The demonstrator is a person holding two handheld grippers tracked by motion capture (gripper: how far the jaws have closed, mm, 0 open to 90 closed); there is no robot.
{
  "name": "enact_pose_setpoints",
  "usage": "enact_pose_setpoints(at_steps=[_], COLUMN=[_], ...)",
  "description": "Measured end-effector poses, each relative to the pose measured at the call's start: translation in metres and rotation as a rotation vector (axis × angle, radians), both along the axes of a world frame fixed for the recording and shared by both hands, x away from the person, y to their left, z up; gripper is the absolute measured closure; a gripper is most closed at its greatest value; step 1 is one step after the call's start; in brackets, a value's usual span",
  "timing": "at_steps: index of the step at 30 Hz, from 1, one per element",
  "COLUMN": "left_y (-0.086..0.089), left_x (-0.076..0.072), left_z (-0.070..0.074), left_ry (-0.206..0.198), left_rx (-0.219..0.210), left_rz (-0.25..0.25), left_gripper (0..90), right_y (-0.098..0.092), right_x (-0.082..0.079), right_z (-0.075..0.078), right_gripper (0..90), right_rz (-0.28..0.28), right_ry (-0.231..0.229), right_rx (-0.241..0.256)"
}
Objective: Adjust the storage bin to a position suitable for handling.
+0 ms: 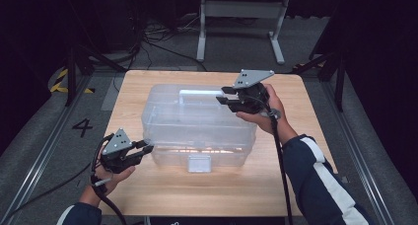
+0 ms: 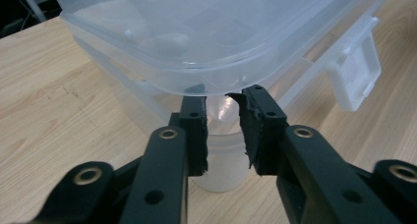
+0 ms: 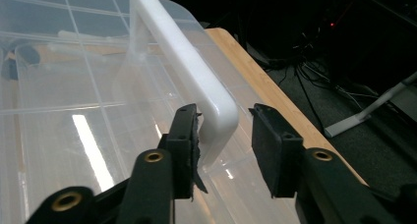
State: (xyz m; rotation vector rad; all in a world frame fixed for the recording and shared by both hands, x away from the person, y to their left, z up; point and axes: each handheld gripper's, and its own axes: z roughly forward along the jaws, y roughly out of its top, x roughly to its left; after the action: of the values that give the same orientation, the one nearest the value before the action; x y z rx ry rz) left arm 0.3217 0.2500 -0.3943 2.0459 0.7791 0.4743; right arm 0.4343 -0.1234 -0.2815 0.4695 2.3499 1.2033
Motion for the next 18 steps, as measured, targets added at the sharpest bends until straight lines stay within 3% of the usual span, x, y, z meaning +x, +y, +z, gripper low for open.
enact_pose_setpoints(at_steps=[4,8,14,18], left_y=[-0.002,-0.001,-0.001,-0.001], left_x=[-0.001,-0.001,0.000,0.000], left_z=[0.000,0.001,0.006,0.009], left_ry=[-0.007,-0.018,-0.034,-0.045], left_rx=[0.004,0.013,0.011,-0.002], left_rz=[-0.002,-0.006,0.003,0.004], left_gripper=[76.5,76.5,76.5,76.2], right_y=[-0.013,-0.022,-0.052,-0.074], right_x=[-0.005,-0.010,-0.023,-0.031], right_z=[0.003,0.005,0.003,-0.001], right_gripper=[54.5,48.6,39.4,39.0], right_rz=[-0.022,-0.030,-0.068,-0.106], right_ry=[-0.003,-0.009,-0.038,-0.047], right_rx=[0.056,0.066,0.115,0.150])
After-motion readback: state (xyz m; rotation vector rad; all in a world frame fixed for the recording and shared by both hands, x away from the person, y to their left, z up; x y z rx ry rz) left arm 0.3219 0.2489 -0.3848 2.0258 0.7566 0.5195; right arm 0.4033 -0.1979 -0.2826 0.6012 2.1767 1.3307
